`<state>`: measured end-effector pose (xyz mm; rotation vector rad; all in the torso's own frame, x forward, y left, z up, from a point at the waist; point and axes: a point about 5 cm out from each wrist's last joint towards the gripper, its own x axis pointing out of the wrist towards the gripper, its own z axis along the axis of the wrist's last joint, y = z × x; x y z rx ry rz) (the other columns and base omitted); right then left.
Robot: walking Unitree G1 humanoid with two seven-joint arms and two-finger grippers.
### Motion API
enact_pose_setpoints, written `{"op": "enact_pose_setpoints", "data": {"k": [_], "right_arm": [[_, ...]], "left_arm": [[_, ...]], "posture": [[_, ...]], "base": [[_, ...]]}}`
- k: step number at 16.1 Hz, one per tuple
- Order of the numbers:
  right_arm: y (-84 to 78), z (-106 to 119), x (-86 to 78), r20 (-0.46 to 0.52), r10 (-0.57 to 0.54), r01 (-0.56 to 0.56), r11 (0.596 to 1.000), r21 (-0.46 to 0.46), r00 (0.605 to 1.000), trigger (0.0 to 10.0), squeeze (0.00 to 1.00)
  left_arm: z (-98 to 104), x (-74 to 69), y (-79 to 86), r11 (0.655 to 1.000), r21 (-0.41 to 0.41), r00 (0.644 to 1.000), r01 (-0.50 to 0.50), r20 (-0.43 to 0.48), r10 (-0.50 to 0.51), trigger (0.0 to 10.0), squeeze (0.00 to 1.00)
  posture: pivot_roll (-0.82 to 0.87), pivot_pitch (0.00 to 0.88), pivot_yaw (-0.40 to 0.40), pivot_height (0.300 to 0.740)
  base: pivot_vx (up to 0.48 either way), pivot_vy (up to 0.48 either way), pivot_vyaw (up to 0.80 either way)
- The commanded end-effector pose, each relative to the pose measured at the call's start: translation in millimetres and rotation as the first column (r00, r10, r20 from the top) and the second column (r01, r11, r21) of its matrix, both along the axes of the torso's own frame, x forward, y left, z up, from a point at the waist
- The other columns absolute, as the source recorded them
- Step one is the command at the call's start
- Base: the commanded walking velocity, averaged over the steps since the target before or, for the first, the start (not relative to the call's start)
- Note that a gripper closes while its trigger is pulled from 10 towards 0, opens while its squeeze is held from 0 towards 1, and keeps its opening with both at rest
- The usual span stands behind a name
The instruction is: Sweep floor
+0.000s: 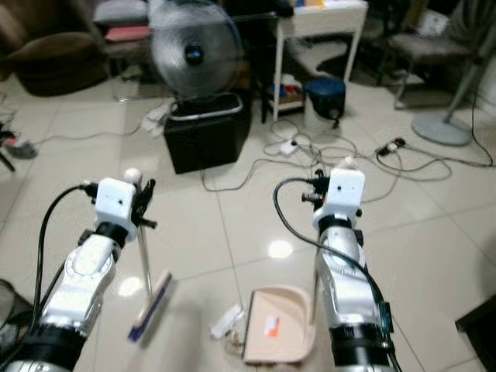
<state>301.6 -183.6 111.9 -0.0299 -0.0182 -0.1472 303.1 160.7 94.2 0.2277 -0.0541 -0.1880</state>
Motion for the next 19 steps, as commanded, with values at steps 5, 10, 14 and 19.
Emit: {"op": "enact_pose_setpoints", "data": {"k": [5, 10, 14, 19], "right_arm": [[2.3, 10, 6.6, 0.071, 0.015, -0.007, 0.994, -0.112, 0.997, 10.0, 0.0], [8.7, -1, 14.1, 0.063, 0.12, -0.104, 0.972, -0.212, 0.991, 10.0, 0.0], [20.5, -6, 18.5, 0.107, 0.195, -0.164, 0.955, -0.249, 0.975, 10.0, 0.0], [37.2, -4, 15.9, 0.19, 0.235, -0.18, 0.947, -0.266, 0.953, 10.0, 0.0]], "left_arm": [[0, 4.0, 17.1, 0.996, 0.036, 0.997, -0.079, -0.001, 0.079, 10.0, 0.0], [-8, 7.8, 23.0, 0.992, 0.034, 0.993, -0.118, -0.018, 0.119, 10.0, 0.0], [-12, 4.8, 12.3, 0.997, 0.031, 0.998, -0.07, -0.004, 0.07, 10.0, 0.0], [-13, -3.8, 0.1, 0.999, -0.001, 0.999, -0.036, 0.039, 0.036, 10.0, 0.0]], "posture": [[-0.06, 0.032, 0.05, 0.74], [-0.04, 0.094, 0.046, 0.74], [-0.02, 0.188, 0.05, 0.74], [0.0, 0.26, 0.063, 0.74]], "base": [[0.0, 0.0, 0.0], [0.0, 0.0, 0.0], [0.0, 0.0, 0.0], [0.0, 0.0, 0.0]]}}
